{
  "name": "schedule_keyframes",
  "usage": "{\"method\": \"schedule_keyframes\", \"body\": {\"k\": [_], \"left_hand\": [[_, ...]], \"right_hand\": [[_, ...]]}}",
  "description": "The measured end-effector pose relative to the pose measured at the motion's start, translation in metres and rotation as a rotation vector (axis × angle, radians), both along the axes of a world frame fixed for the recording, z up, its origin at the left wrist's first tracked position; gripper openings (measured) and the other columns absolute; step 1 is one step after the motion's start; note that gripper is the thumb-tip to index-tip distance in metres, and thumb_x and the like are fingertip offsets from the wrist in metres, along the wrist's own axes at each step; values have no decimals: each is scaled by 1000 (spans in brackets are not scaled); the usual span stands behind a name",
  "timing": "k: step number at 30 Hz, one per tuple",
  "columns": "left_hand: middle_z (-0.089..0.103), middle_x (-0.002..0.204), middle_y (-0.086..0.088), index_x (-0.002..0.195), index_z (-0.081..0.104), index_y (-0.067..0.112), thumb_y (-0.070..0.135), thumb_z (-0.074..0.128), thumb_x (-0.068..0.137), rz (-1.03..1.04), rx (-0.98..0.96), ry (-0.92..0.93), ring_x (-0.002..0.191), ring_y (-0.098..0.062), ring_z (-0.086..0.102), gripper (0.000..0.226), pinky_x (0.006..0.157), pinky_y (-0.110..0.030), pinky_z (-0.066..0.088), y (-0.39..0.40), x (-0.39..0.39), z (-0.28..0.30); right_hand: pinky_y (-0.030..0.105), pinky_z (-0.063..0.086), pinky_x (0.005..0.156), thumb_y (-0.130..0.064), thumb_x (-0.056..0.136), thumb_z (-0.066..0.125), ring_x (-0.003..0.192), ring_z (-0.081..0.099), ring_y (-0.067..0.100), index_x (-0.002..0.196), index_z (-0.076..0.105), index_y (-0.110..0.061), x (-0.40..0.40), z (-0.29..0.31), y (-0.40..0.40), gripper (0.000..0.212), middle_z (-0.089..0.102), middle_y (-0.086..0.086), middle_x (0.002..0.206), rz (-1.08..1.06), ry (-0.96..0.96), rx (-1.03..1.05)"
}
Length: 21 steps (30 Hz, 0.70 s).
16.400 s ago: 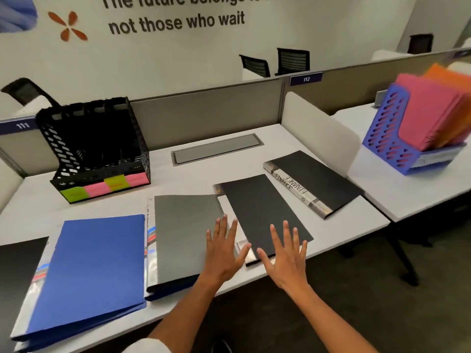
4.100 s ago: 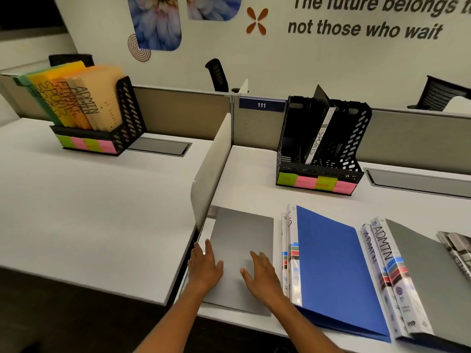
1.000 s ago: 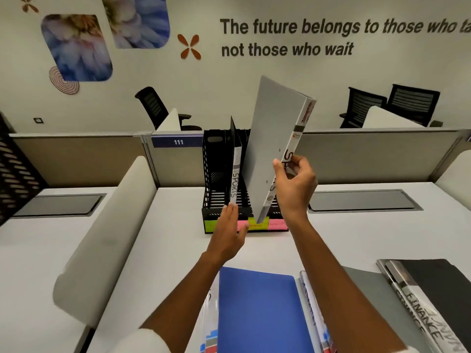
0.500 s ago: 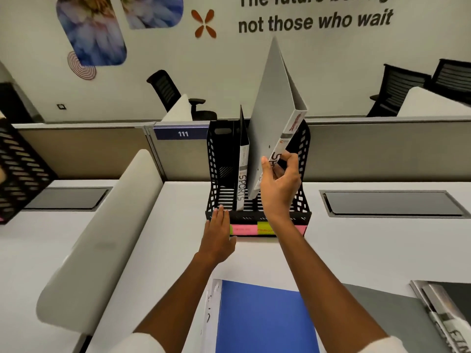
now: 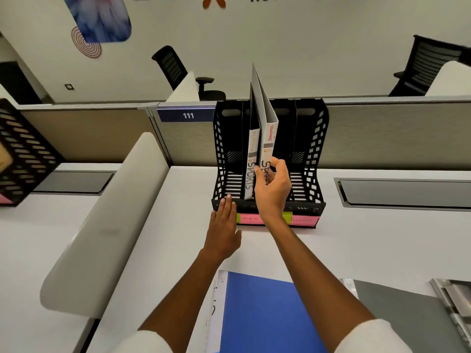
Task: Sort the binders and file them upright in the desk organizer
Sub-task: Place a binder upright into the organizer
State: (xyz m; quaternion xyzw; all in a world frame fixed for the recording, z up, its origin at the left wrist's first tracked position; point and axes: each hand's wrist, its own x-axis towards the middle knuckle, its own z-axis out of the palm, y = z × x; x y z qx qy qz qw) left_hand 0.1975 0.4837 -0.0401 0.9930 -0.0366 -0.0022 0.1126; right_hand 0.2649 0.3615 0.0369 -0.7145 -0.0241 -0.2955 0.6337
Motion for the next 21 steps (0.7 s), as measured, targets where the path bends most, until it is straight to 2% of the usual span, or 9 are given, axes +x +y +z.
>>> {"method": "schedule_keyframes", "body": {"k": [7, 12, 17, 21], "left_hand": [[-16, 162, -7, 155, 2, 7, 30, 49, 98, -55, -52, 48, 150, -23, -15, 77, 122, -45, 8, 8, 1, 7], [-13, 163, -8, 155, 6, 8, 30, 51, 98, -64, -75, 67, 150, -25, -13, 75, 122, -46, 9, 12, 0, 14], [-12, 163, -8, 155, 6, 9, 29, 51, 98, -57, -115, 60, 150, -25, -11, 75, 121, -47, 9, 15, -12, 17], [-11, 163, -8, 155, 6, 9, 28, 51, 98, -46, -180, 67, 150, -25, -11, 75, 121, -46, 8, 19, -34, 16]], "right_hand": [[24, 56, 80, -26, 90, 66, 98, 62, 9, 112, 54, -17, 4, -21, -5, 26, 58, -11, 106, 7, 80, -116], [31, 56, 81, -23, 91, 66, 96, 62, 12, 116, 57, -12, 1, -40, -14, 28, 62, 0, 107, -7, 199, -230], [31, 48, 97, -18, 97, 55, 114, 57, 17, 134, 53, -8, -15, -50, -22, 38, 61, 7, 126, 37, 232, -395], [32, 42, 104, -22, 99, 52, 127, 50, 20, 141, 47, -9, -35, -52, -28, 44, 54, 7, 138, 46, 291, -410]]}}
